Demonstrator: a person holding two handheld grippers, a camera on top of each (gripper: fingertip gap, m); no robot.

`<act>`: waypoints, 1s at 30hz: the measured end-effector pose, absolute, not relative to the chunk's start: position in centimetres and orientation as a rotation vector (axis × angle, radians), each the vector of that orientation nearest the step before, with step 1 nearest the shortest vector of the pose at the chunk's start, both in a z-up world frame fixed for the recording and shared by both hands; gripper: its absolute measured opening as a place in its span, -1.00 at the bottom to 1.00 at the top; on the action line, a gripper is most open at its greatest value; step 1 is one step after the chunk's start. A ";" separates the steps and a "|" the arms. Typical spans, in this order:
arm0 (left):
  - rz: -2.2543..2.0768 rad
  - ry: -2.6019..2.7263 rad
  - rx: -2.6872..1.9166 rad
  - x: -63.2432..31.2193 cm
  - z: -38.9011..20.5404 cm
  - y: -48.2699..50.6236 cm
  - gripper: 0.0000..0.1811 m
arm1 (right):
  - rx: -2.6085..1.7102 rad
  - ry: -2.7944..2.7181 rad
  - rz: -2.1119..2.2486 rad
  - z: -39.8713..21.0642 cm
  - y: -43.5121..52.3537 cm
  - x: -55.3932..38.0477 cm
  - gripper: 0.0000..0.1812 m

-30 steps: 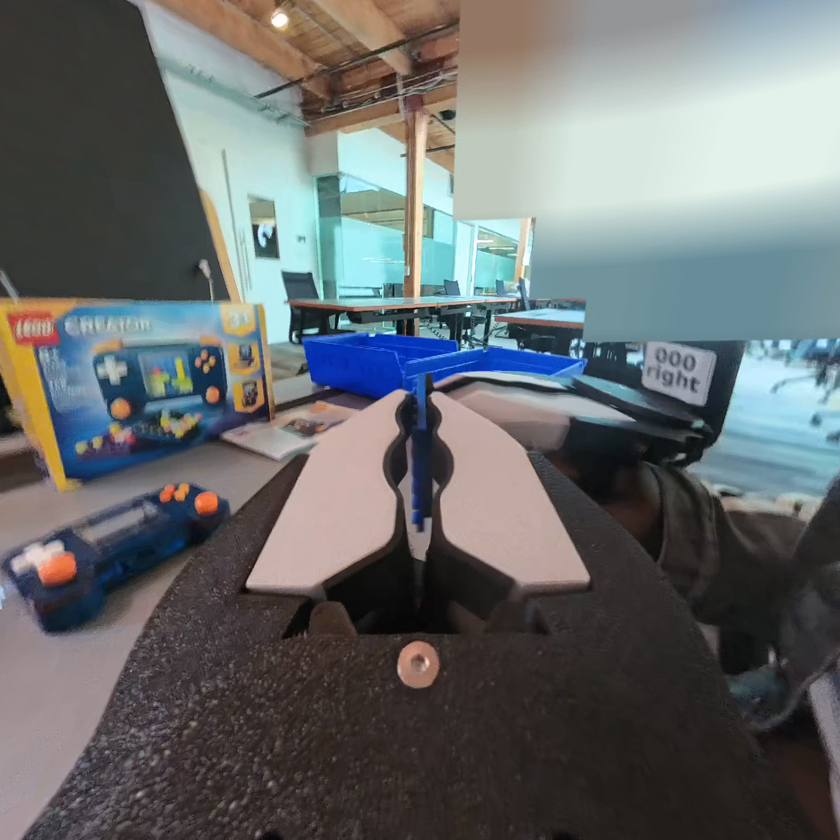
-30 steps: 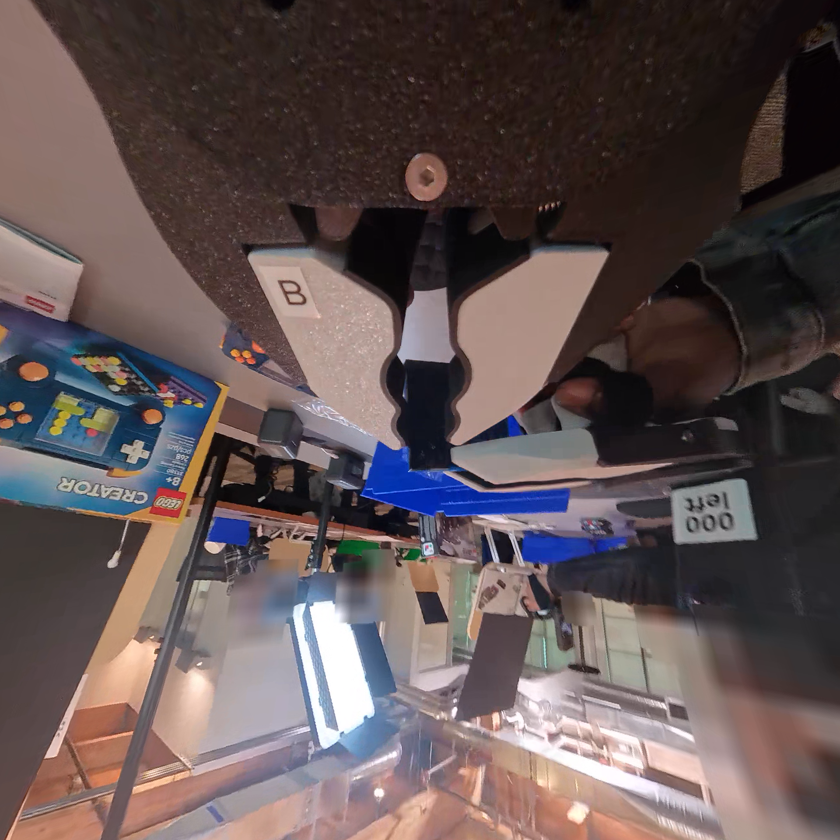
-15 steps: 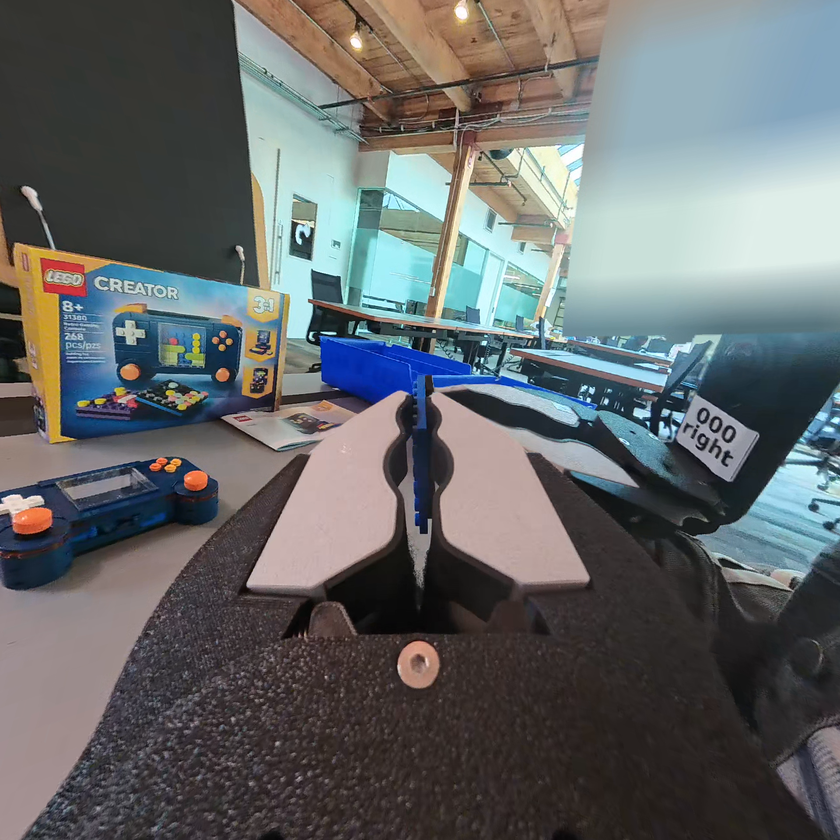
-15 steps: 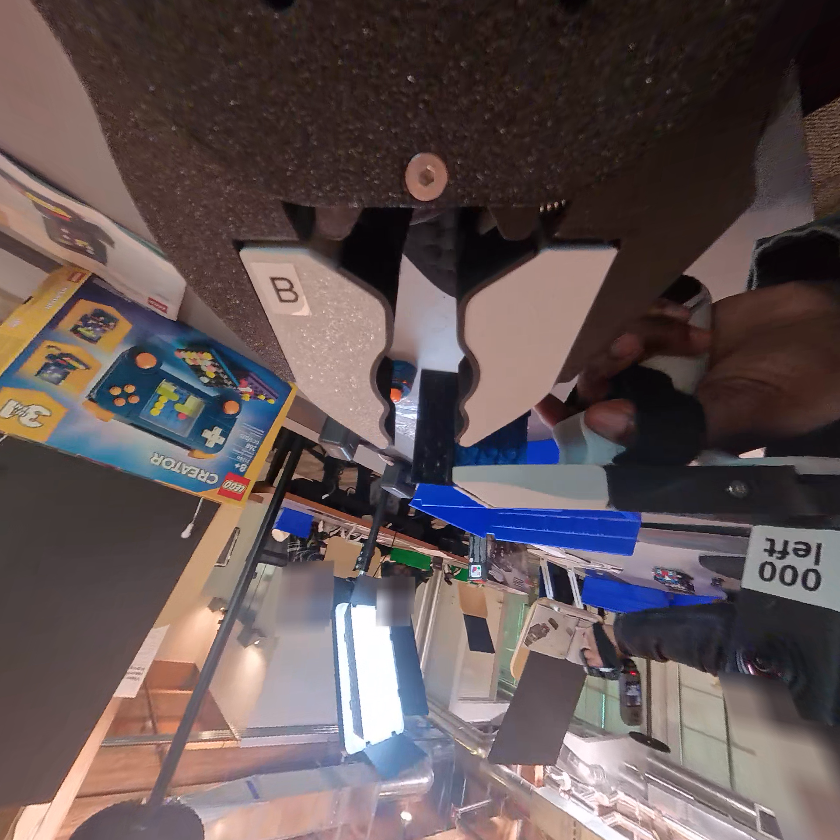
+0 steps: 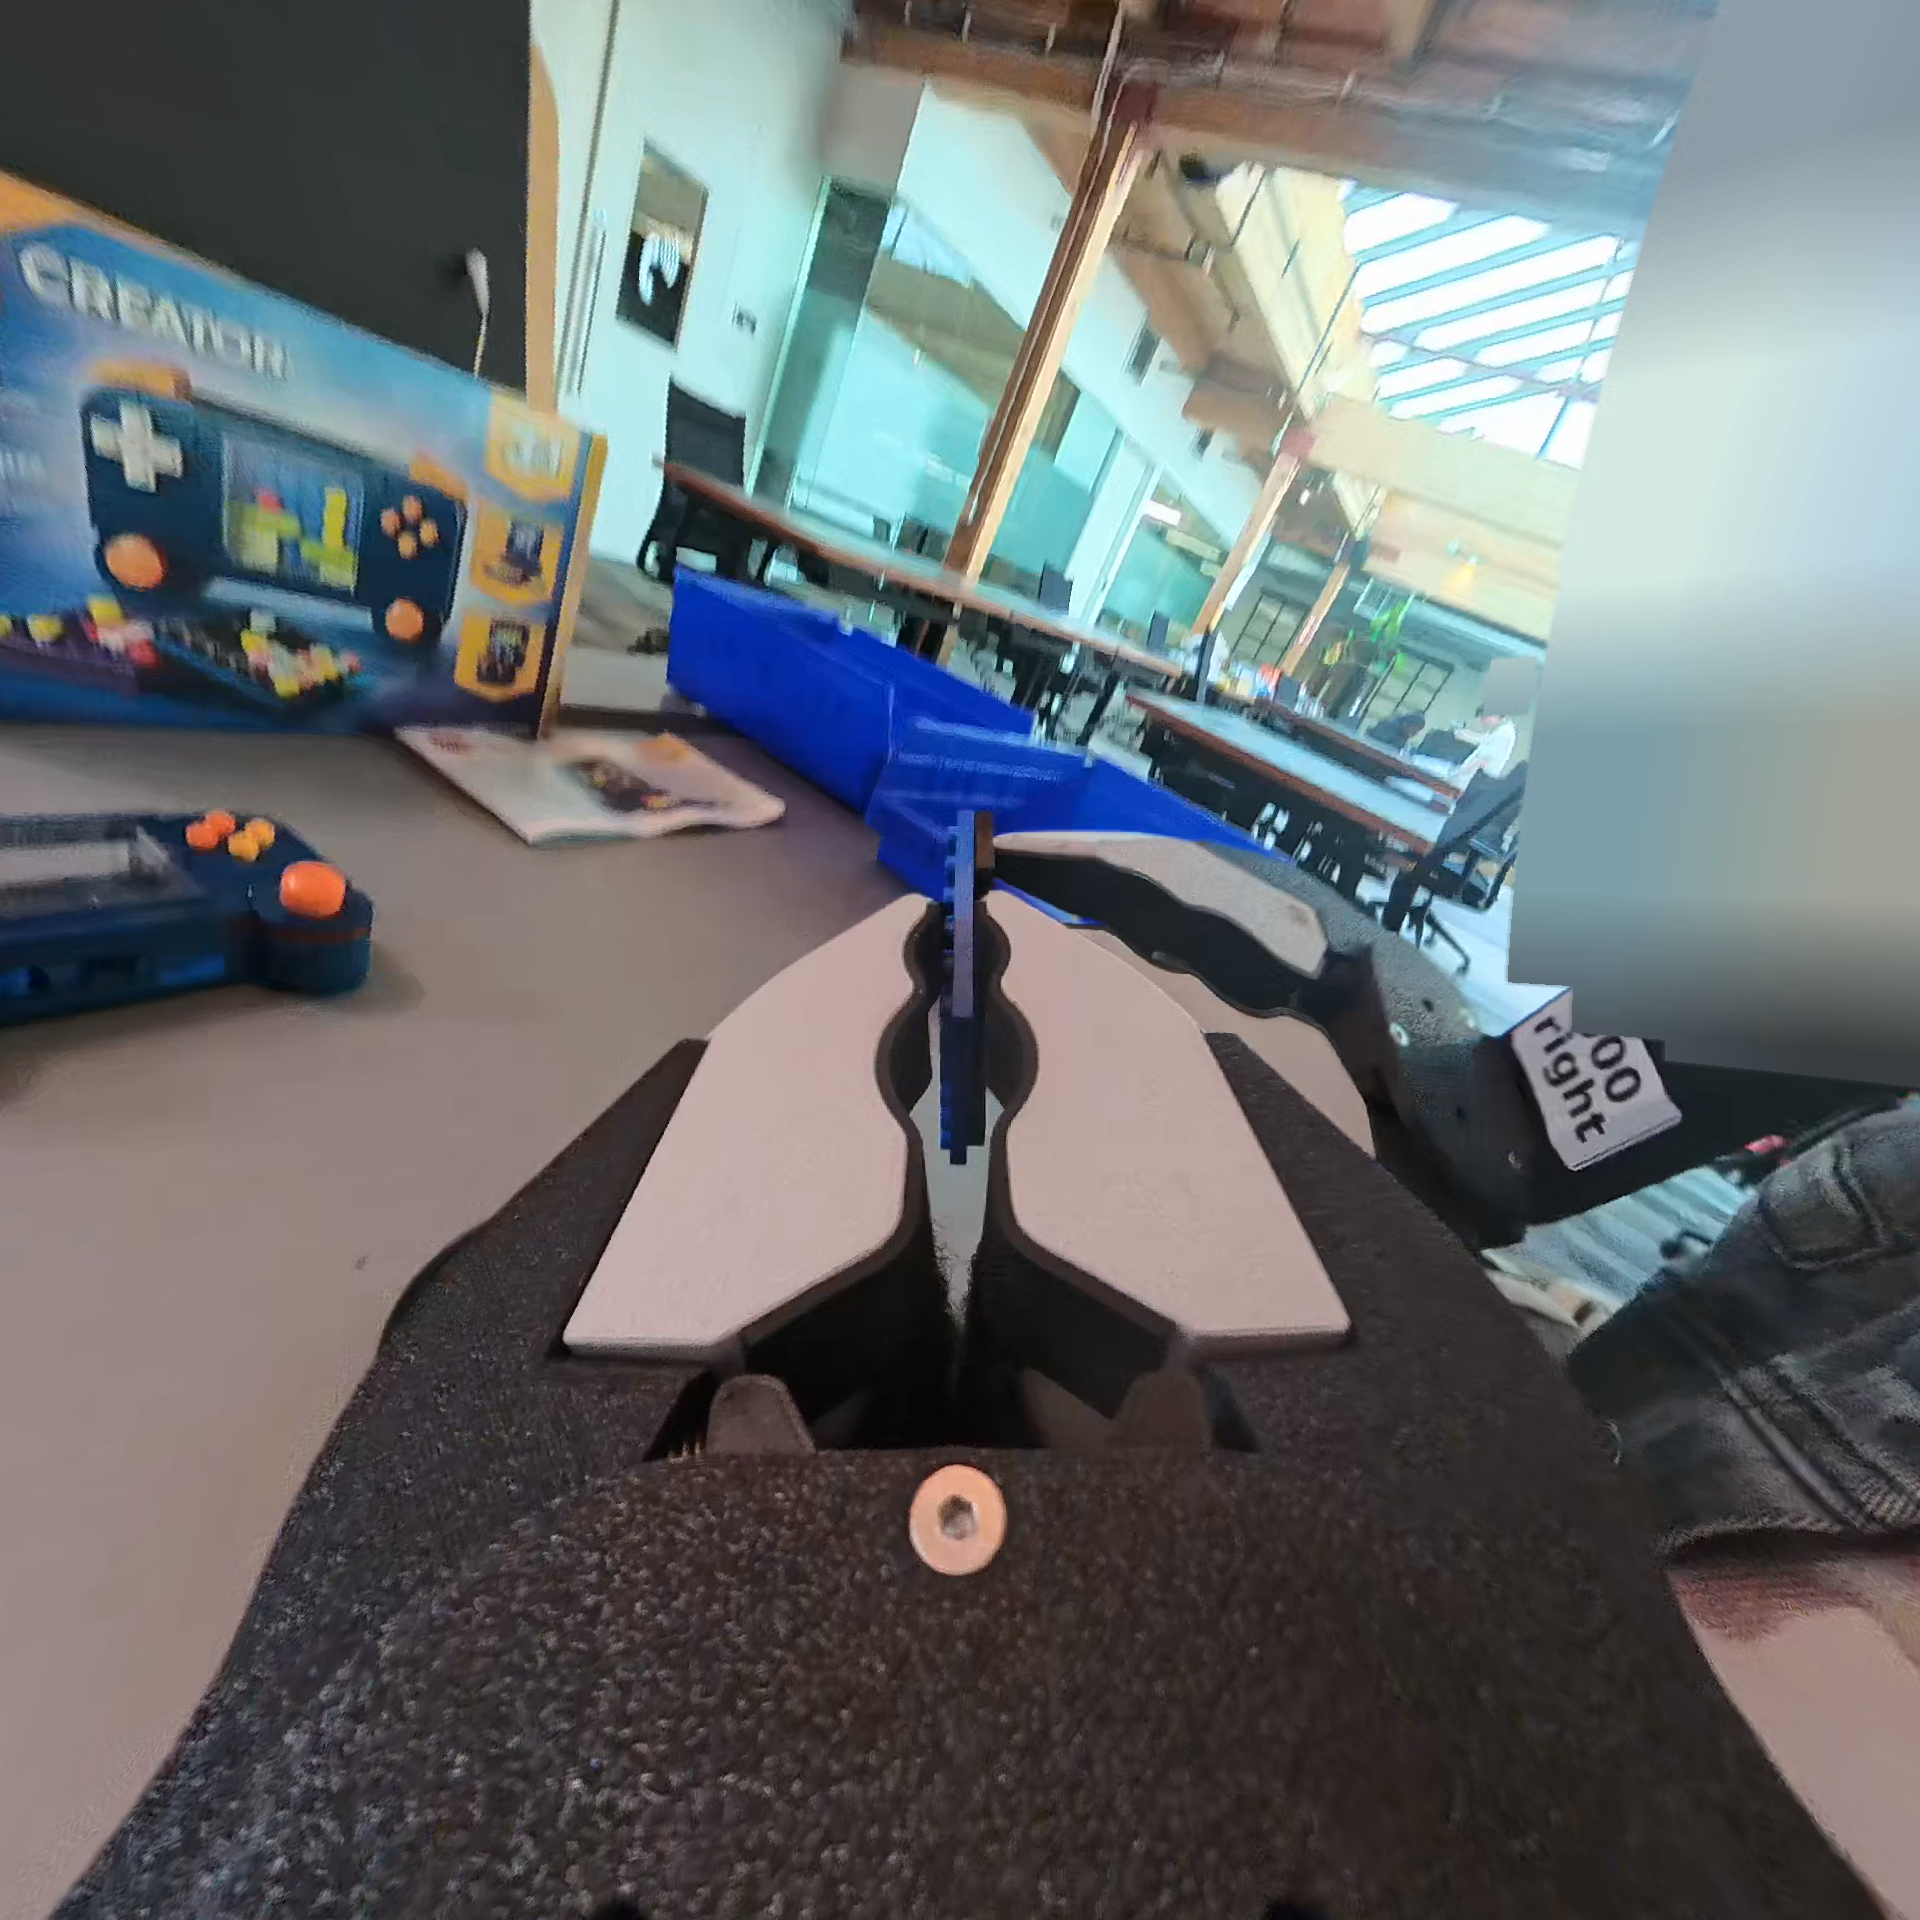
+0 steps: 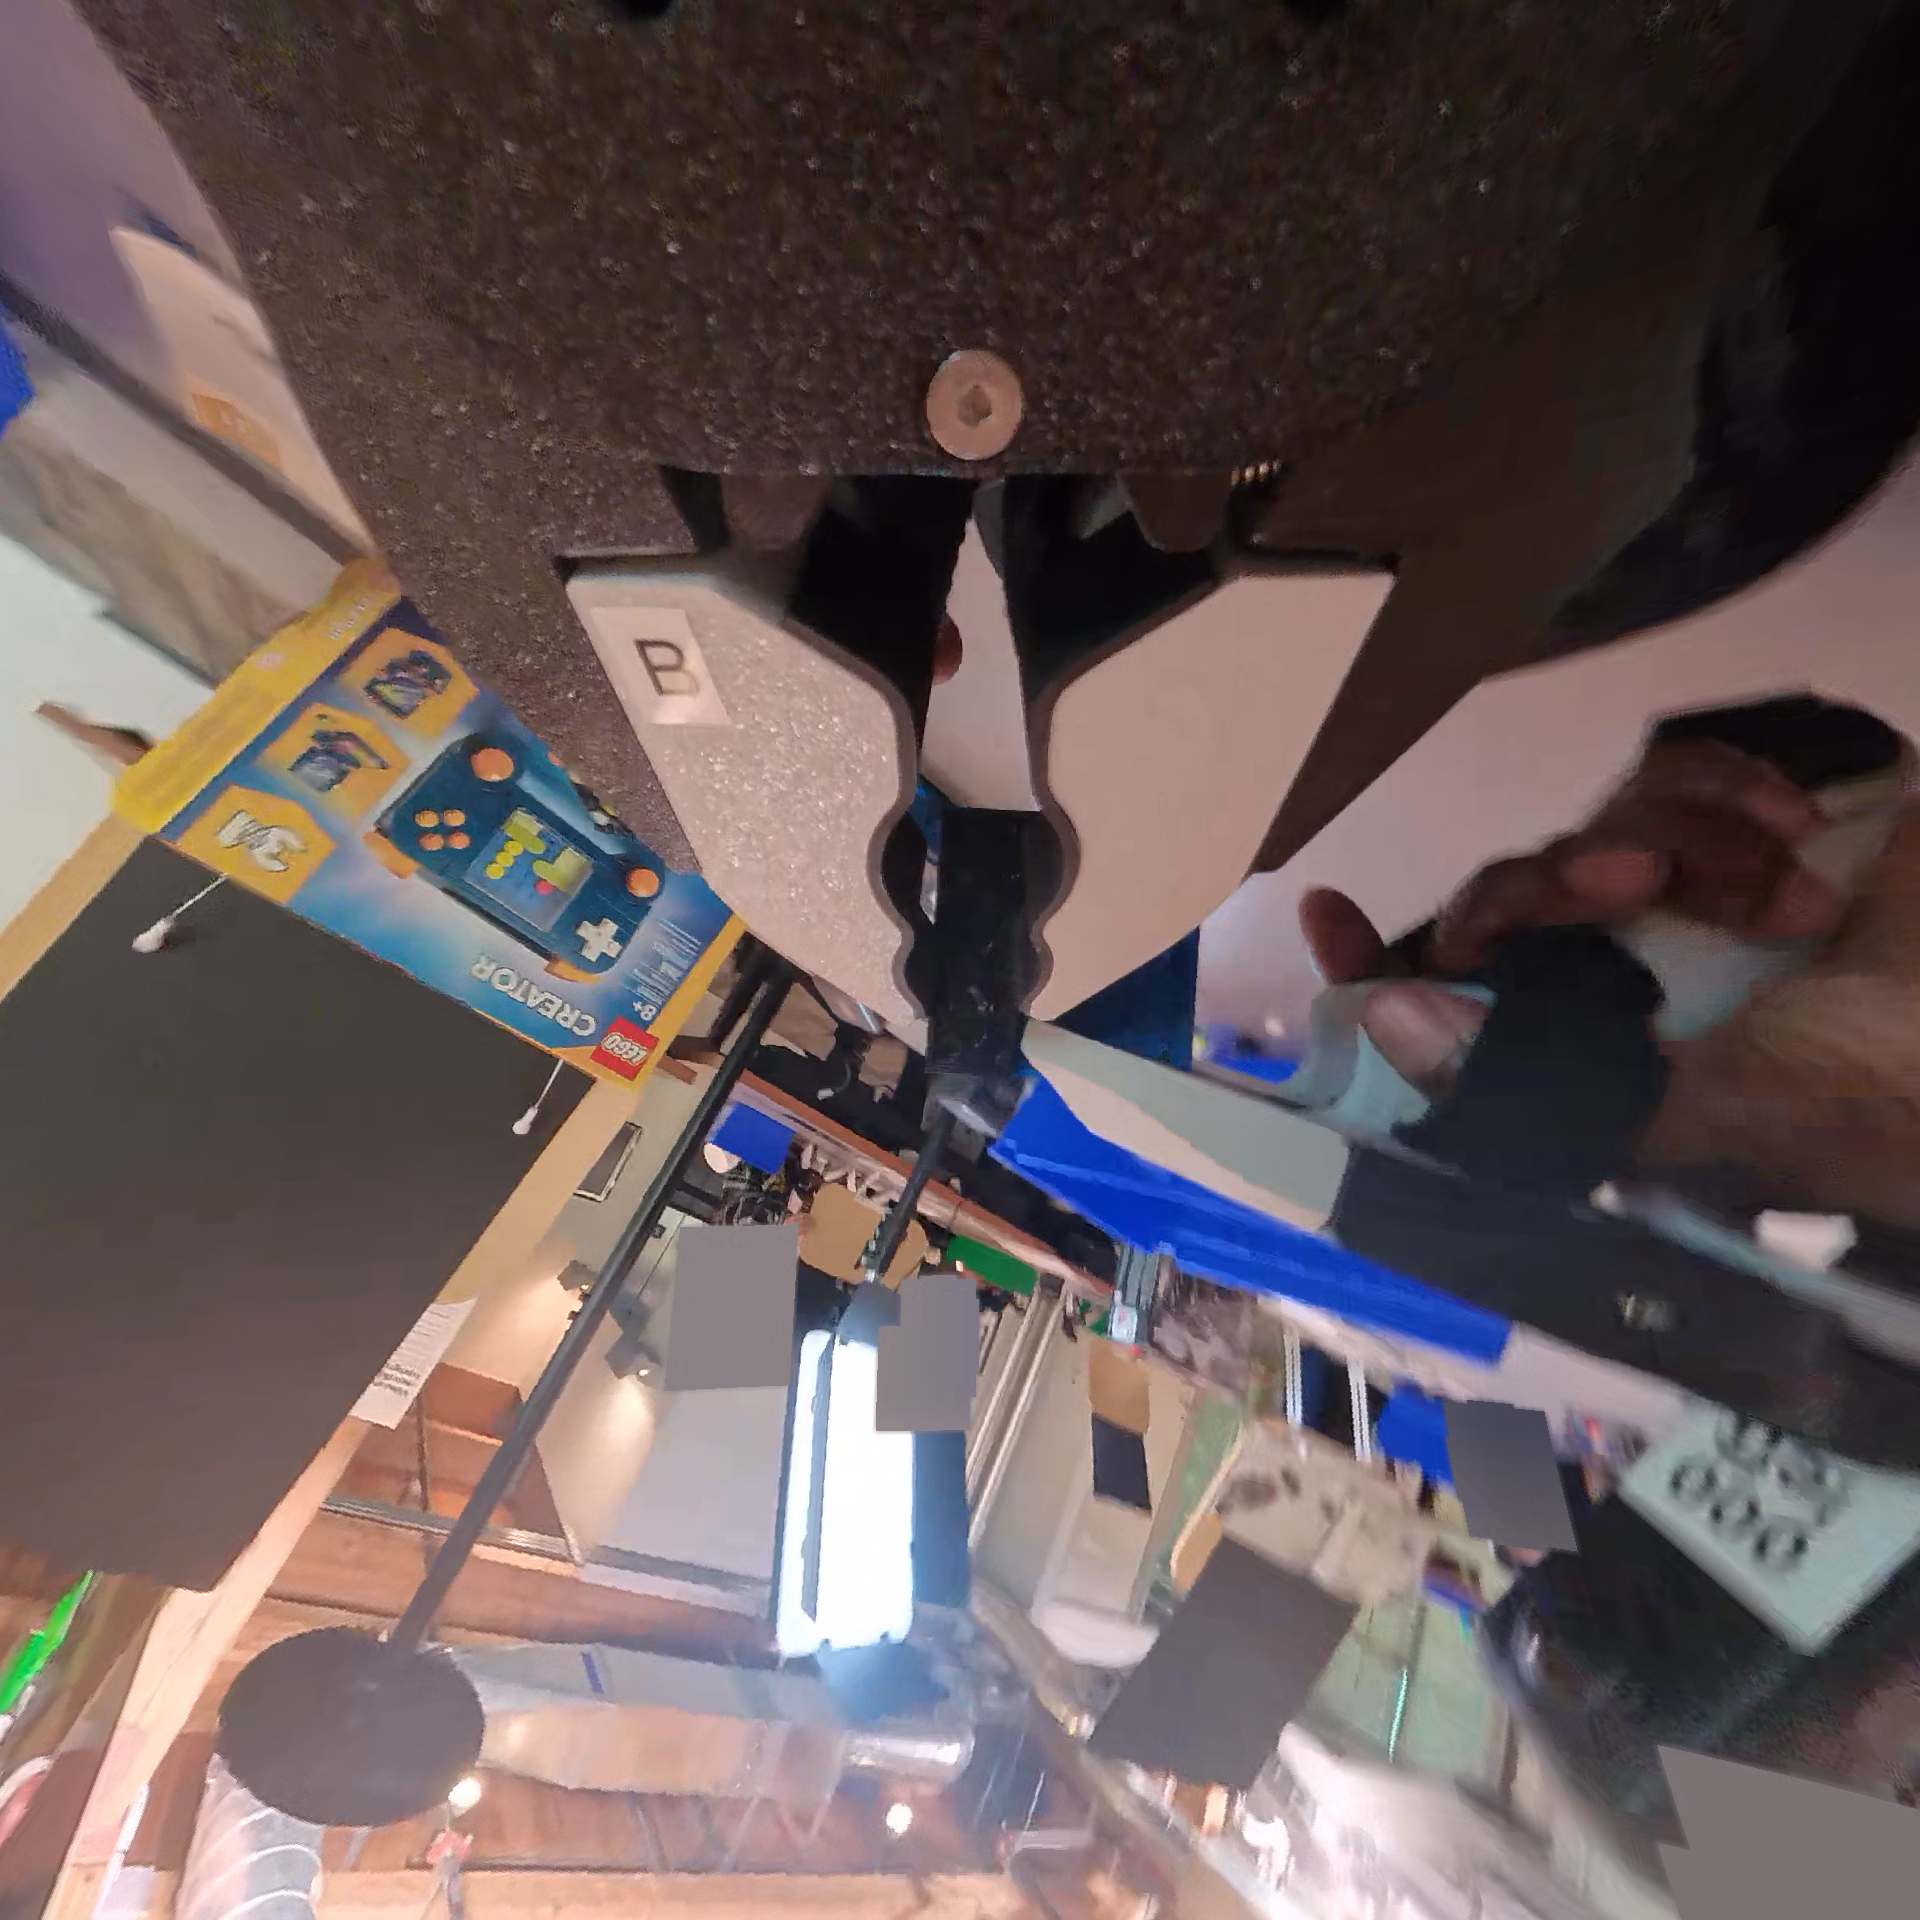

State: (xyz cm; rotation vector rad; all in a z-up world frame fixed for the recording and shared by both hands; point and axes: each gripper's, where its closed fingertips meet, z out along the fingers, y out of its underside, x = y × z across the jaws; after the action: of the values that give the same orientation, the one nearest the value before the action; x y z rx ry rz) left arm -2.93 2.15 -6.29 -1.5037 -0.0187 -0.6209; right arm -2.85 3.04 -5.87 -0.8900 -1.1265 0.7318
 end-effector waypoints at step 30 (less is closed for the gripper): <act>-0.245 0.197 -2.117 -4.1 -16.8 2.9 -0.94 | -1.110 -1.528 0.635 -15.0 4.1 -4.9 -0.84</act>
State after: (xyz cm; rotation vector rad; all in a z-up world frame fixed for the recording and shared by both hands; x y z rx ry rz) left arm -4.15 2.93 -16.78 -2.1172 0.1970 -0.2454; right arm -4.94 4.10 -15.00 -1.1103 -1.5277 0.6346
